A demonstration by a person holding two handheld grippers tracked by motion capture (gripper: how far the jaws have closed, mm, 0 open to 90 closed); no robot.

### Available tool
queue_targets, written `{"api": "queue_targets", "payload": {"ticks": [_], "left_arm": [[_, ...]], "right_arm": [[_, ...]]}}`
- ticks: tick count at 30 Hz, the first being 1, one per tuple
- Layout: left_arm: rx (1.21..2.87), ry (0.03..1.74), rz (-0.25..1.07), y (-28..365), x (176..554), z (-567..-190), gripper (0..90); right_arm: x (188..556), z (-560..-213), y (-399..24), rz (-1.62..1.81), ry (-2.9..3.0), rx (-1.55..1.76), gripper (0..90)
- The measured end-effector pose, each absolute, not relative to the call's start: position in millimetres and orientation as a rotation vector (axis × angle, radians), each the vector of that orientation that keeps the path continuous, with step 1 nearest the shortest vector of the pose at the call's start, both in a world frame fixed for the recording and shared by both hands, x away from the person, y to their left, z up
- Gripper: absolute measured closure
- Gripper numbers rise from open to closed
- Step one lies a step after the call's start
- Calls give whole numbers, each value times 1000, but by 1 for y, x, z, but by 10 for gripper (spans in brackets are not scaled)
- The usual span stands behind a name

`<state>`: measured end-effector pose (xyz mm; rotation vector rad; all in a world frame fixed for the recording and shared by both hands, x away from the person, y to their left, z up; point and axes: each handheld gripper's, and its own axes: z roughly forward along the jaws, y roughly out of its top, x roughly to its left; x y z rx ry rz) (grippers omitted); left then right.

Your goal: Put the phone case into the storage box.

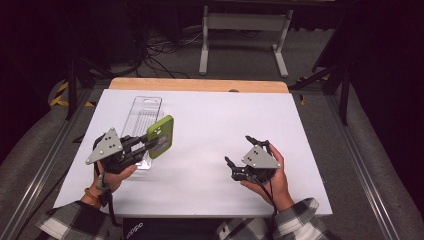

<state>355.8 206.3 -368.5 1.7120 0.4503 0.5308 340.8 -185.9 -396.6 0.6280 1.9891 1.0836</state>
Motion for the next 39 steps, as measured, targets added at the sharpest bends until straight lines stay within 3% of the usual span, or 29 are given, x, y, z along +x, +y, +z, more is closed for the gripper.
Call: {"api": "queue_targets", "payload": {"ticks": [39], "left_arm": [[1661,495,601,239,360,-358,777]], "right_arm": [[338,-405,-191,1062,2004,633,123]]}}
